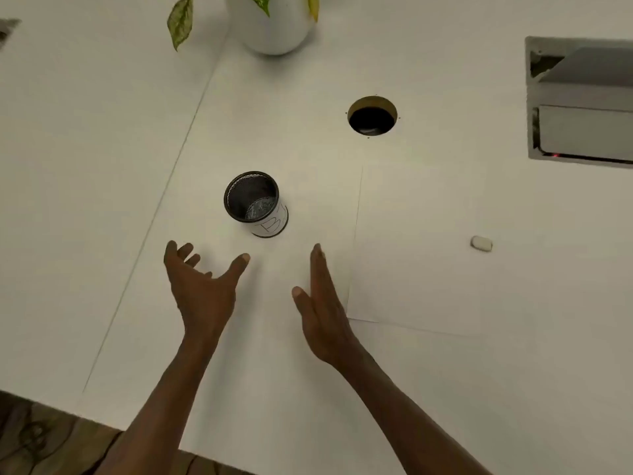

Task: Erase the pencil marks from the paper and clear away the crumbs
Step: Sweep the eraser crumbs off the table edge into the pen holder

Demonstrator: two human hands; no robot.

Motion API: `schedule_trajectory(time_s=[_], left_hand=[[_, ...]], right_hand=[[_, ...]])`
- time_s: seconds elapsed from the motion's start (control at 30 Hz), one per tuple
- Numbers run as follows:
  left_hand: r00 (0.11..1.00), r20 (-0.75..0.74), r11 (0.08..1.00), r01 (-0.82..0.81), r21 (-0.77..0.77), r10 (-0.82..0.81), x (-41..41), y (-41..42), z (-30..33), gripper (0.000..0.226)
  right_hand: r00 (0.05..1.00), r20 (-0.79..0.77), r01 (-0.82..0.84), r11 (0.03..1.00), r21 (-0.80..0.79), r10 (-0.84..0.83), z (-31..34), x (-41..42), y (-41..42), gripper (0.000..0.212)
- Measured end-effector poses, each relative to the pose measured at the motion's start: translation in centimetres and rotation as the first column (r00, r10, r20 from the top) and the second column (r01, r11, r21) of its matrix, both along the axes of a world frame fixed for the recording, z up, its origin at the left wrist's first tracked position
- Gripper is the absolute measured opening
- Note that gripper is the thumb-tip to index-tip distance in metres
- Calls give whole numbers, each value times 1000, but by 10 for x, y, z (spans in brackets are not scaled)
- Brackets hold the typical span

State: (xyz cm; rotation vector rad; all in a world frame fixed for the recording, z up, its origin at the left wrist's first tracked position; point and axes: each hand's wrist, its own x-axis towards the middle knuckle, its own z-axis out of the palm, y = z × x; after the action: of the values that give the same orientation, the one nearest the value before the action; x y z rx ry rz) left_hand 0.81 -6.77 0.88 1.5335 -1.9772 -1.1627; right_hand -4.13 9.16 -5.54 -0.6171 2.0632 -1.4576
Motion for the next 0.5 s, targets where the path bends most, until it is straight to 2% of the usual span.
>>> schedule_trajectory(time_s=[0.07,0.17,0.2,0.27,0.37,0.43,0.5], left_hand=[[994,-9,994,111,-6,-111,-10,-8,-11,128],[974,-65,976,215,-28,-216,-29,-11,-25,144],[967,-89,971,237,-40,-240,-37,-13,-29,148],[955,-129,964,258,-68,-265,-50,-13,-37,153],[948,-196,967,235,-98,-251,-67,-18,-48,152],[943,-252,976,205,-69,-216,-75,-23,-55,145],[939,-272,977,208,-47,-213,-81,-29,-59,135]], right_hand=[[978,156,140,990,-15,-136,2,-8,16,65],[960,198,204,979,-1,-200,2,-13,40,61],[971,165,172,985,1,-170,4,-11,44,60],[998,8,54,996,66,-54,7,-1,52,59],[933,-332,-32,952,306,138,1,16,60,63],[873,-425,-31,895,445,242,-10,28,62,66],[837,-440,-42,841,539,324,-20,39,61,71]])
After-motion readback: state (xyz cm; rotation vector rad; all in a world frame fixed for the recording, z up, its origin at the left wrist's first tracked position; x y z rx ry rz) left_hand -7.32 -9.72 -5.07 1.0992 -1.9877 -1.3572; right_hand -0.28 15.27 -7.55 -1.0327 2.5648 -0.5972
